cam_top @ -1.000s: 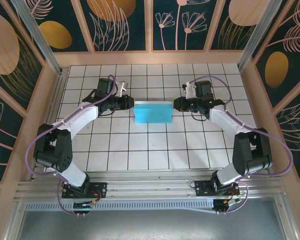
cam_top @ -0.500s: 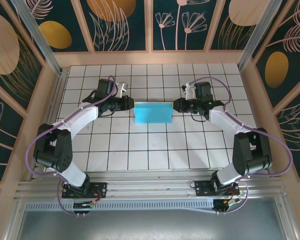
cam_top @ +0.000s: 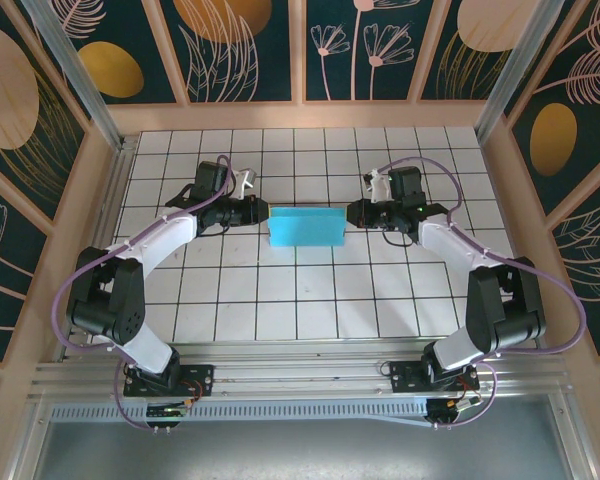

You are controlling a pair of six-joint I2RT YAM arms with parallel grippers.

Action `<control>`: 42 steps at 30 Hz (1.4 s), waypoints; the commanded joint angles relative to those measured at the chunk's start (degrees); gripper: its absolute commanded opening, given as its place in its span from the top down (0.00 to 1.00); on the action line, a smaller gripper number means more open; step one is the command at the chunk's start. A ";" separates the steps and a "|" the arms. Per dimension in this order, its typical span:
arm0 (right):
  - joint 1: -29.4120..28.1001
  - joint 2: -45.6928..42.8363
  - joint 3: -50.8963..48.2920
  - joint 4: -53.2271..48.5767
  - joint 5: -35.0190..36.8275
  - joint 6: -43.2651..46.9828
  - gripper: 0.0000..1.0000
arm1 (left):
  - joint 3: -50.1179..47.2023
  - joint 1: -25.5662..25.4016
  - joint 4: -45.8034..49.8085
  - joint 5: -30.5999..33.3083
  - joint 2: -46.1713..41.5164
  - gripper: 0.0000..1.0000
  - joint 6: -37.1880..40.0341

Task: Fold the paper box

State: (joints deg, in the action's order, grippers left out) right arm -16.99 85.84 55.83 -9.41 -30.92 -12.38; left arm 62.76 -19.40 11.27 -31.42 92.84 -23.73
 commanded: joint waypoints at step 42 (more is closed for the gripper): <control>0.04 0.82 5.60 0.16 5.29 -40.52 0.61 | -0.89 0.02 0.52 -0.97 -0.99 0.81 -0.97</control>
State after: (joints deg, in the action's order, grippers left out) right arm -16.93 86.46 60.29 -8.45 -25.10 -48.69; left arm 62.61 -19.40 11.29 -31.53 92.84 -24.29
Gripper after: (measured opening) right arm 0.388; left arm 0.189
